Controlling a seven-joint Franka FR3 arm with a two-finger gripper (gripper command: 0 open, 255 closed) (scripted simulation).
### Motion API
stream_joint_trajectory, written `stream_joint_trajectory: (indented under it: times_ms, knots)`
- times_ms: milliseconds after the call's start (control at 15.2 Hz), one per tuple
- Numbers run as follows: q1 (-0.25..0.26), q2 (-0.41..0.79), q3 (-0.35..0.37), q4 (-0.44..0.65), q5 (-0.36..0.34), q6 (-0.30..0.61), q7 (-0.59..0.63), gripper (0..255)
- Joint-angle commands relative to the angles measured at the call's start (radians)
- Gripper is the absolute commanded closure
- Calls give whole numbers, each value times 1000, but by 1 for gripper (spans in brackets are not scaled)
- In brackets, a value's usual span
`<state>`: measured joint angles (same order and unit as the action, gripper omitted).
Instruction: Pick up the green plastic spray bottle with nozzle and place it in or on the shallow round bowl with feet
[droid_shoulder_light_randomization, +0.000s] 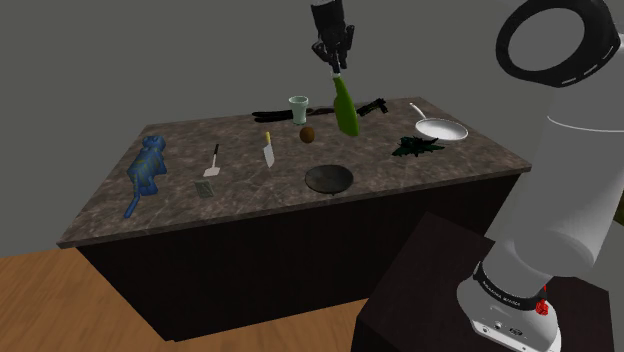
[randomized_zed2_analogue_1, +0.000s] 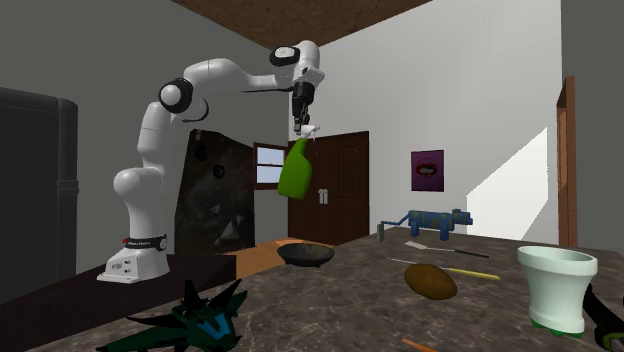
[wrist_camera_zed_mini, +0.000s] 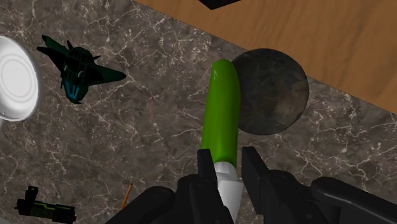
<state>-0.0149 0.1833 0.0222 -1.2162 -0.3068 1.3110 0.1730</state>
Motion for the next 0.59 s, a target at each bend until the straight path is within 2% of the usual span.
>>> stream_joint_trajectory:
  times_ms: [0, 528]
  knots:
    - [25, 28, 15, 76, -4, -57, 24, 255]
    - [17, -36, 14, -126, 8, 76, 59, 255]
